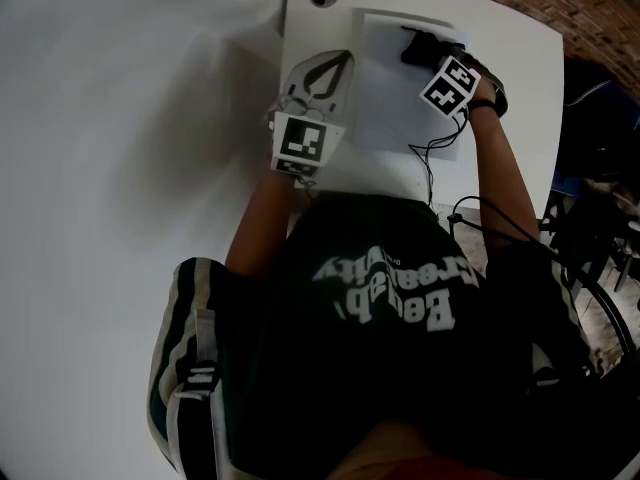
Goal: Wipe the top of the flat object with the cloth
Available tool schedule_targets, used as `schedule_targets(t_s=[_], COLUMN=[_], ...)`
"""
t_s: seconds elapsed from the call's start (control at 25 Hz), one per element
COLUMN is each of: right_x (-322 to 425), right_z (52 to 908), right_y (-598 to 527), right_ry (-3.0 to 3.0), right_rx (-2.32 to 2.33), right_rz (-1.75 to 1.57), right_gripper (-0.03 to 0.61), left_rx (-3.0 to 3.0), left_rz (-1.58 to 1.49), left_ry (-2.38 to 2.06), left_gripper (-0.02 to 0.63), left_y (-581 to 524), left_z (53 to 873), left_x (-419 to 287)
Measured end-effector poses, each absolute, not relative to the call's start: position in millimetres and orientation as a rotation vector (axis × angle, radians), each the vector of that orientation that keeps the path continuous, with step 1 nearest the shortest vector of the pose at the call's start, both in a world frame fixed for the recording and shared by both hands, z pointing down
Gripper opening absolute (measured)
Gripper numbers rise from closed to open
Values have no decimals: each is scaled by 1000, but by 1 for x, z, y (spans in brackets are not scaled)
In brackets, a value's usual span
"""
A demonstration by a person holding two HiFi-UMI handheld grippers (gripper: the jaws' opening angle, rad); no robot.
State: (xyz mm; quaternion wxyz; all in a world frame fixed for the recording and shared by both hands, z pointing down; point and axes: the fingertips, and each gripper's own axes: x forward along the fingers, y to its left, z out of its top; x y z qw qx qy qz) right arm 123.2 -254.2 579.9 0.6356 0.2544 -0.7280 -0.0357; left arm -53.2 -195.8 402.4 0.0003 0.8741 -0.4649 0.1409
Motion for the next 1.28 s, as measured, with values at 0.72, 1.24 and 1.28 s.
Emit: schedule_targets(t_s=[0.72, 1.24, 1.28], right_x=[98, -5, -5], right_z=[544, 583, 583], right_y=[-253, -210, -210], right_ry=[-1756, -1751, -1749], right_rx=[648, 329, 331], right_rz=[-153, -234, -234], right_gripper=[57, 57, 57], left_rx=[2746, 2641, 2638], left_rz=[422, 476, 462], left_ry=[-1502, -1626, -1623], left_gripper=[-3, -3, -3], left_y=[-187, -173, -172], left_z=[401, 391, 392], left_x=[-54, -92, -93])
